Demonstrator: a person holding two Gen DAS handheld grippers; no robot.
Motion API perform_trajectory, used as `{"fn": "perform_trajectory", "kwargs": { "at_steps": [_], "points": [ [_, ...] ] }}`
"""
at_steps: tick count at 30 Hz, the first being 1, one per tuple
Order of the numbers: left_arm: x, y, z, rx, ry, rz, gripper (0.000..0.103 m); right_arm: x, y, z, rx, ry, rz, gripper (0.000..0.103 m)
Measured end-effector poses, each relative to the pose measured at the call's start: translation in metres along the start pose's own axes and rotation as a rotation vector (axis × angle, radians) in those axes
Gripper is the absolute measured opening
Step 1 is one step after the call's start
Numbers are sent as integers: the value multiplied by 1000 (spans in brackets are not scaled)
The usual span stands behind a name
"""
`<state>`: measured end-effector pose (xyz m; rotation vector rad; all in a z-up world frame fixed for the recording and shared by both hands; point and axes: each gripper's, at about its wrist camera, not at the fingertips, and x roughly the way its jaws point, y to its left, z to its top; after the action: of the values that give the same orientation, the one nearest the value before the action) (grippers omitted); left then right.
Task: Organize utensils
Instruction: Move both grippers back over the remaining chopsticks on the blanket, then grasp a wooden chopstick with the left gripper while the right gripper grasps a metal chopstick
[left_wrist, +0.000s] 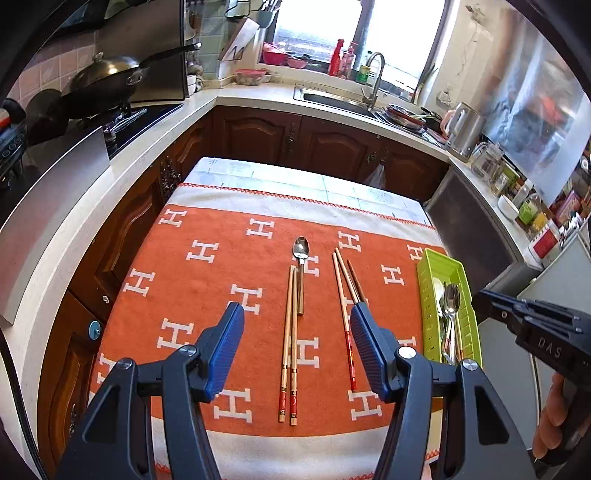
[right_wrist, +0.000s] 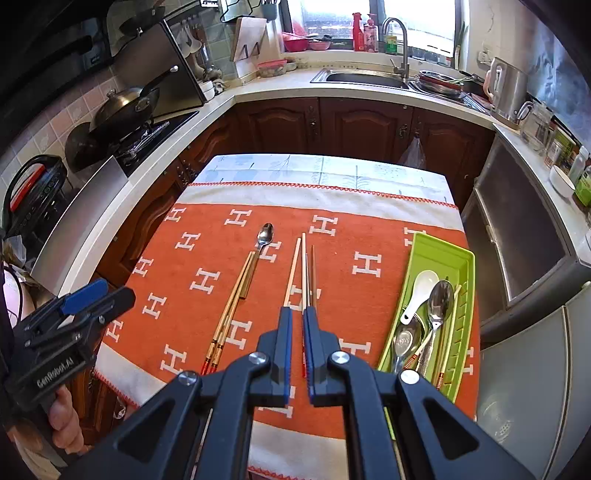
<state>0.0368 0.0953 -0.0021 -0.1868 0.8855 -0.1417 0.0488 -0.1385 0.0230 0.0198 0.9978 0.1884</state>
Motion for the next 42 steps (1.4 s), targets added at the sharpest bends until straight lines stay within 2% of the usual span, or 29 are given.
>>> {"fn": "perform_trajectory", "kwargs": {
  "at_steps": [9,13,20,27,32,38,42],
  "points": [
    [21,7,6,-11,38,19,58,17,0,2,4,45,6,6],
    [38,9,5,1,66,55,58,34,-2,1,11,82,17,6],
    [82,17,-2,20,157,105,58,76,-7,-2,38,158,37,6],
    [133,23,-20,31,266,117,58,122,-19,-12,87,244,64,6],
    [156,25,-31,18,310,81,58,144,-28,-14,111,273,77,6],
    [169,30,-36,-10,317,6,58,165,-42,-12,163,308,99,6],
    [182,29,-39,-34,341,-27,51,175,-51,-12,194,322,120,6]
  ]
}}
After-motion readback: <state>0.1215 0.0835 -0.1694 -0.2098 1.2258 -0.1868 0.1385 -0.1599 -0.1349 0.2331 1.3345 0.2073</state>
